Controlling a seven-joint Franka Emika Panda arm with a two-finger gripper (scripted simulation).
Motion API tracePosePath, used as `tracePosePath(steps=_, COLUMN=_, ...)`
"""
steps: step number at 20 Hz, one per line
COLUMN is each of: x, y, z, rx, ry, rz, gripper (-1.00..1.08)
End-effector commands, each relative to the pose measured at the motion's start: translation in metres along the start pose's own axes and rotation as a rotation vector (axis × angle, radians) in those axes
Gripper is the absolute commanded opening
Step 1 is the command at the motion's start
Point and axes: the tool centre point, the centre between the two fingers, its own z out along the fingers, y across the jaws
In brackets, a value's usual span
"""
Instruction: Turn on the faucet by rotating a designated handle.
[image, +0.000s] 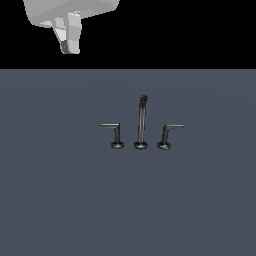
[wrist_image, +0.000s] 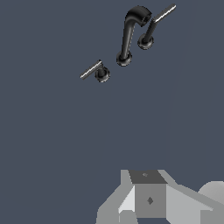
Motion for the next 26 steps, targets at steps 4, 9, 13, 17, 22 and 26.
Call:
tracePosePath(steps=4, x=0.014, y=-0.023, z=0.028, rx=0.001, ry=0.001, rz=0.115, gripper=-1.0)
tracePosePath(steps=9, x=0.028, y=-0.041, z=0.052, rx=0.001, ry=0.002, rz=0.213, gripper=-1.0)
tracePosePath(steps=13, x=0.041, y=-0.054, z=0.071, rx=0.0, ry=0.003, rz=0.288, gripper=-1.0)
tracePosePath(steps=17, x=0.054, y=-0.065, z=0.089, rx=-0.001, ry=0.004, rz=0.363, gripper=-1.0)
tracePosePath(steps=22, x=0.072, y=-0.078, z=0.112, rx=-0.004, ry=0.007, rz=0.456, gripper=-1.0)
tracePosePath(steps=26, x=0.089, y=-0.087, z=0.131, rx=-0.006, ry=0.01, rz=0.535, gripper=-1.0)
